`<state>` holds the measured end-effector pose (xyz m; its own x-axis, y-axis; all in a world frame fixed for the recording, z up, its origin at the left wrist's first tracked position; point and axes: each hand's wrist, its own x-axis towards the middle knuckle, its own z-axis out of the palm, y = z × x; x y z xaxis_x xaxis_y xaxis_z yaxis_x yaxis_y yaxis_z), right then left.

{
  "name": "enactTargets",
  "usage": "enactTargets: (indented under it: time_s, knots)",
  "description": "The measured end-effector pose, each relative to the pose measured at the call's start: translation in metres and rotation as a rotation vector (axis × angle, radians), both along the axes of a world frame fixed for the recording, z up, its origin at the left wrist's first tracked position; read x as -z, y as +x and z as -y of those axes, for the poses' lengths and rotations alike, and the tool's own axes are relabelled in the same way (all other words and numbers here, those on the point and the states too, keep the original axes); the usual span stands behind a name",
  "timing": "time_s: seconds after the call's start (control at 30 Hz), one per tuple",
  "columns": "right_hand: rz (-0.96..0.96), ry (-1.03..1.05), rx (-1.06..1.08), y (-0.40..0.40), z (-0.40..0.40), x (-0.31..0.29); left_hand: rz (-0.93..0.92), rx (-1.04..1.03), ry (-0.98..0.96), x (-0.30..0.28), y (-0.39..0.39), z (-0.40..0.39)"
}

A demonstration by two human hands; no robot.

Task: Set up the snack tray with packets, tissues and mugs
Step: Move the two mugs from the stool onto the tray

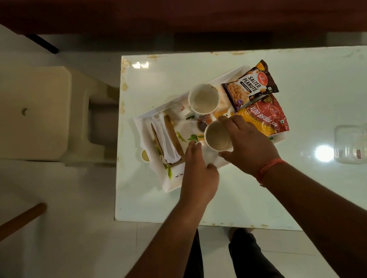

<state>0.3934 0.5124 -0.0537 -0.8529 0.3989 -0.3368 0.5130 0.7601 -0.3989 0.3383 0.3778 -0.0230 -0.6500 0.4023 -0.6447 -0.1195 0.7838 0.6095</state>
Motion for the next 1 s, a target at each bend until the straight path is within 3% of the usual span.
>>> enactTargets:
  time_s: [0.1, 0.27, 0.5, 0.87, 0.93, 1.0]
  knots:
    - [0.052, 0.003, -0.025, -0.004, -0.006, -0.007, -0.012, 0.016, 0.014, -0.006, -0.005, 0.003]
    - [-0.12, -0.039, 0.033, -0.043, -0.033, -0.029, -0.093, -0.125, 0.076, -0.006, -0.052, -0.004]
    - [0.159, -0.051, -0.236, -0.112, -0.046, -0.022, 0.069, -0.121, -0.067, -0.009, -0.085, -0.036]
    - [0.144, -0.051, -0.185, -0.107, -0.042, -0.017, 0.035, -0.082, 0.002, -0.008, -0.083, -0.036]
    - [0.05, -0.116, -0.112, -0.1, -0.047, -0.022, -0.004, -0.119, 0.063, -0.007, -0.083, -0.029]
    - [-0.161, -0.093, 0.062, -0.083, -0.059, -0.025, -0.146, -0.207, 0.134, -0.007, -0.087, -0.016]
